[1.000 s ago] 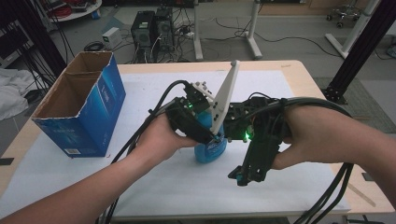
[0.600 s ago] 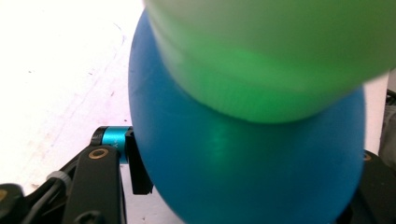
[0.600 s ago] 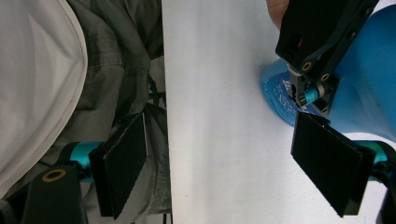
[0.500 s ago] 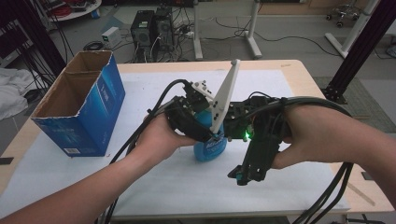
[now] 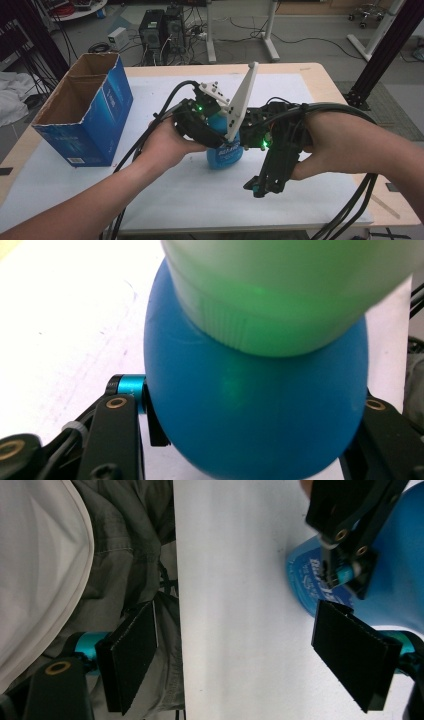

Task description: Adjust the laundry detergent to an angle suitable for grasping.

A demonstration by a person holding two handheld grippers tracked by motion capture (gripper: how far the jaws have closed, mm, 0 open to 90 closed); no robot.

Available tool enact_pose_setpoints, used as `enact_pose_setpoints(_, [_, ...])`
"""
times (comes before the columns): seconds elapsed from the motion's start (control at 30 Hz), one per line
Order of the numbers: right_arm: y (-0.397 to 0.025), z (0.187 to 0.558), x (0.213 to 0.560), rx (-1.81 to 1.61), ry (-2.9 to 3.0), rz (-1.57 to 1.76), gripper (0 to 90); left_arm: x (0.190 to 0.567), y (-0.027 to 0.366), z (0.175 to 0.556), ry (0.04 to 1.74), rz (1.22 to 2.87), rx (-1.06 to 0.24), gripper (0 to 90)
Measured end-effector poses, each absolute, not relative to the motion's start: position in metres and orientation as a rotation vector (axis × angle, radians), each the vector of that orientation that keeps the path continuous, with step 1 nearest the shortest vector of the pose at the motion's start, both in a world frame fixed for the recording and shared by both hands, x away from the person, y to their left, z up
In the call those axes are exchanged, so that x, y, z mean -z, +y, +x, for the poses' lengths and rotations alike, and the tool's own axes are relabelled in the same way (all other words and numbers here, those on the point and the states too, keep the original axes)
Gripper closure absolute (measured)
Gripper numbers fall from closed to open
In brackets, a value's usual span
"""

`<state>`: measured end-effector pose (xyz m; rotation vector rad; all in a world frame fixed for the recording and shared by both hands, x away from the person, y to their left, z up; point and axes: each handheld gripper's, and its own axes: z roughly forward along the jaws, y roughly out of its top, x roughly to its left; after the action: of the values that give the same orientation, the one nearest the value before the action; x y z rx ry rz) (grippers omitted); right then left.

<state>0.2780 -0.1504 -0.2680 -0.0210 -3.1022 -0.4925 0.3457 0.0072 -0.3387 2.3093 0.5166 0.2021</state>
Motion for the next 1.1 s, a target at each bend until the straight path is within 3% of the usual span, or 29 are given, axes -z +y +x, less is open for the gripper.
enact_pose_setpoints(0.47, [-0.149, 0.277, 0.265, 0.509, -3.102, -0.025, 18.0, 0.312, 0.045, 0.36, 0.293, 2.322, -0.089, 44.6])
enact_pose_setpoints(0.67, [-0.148, 0.277, 0.265, 0.505, -3.103, -0.02, 18.0, 0.321, 0.055, 0.362, 0.156, 2.371, -0.022, 44.6])
enact_pose_setpoints(1.1, [-0.147, 0.277, 0.266, 0.499, -3.102, -0.02, 18.0, 0.339, 0.063, 0.364, 0.098, 2.376, -0.003, 44.6])
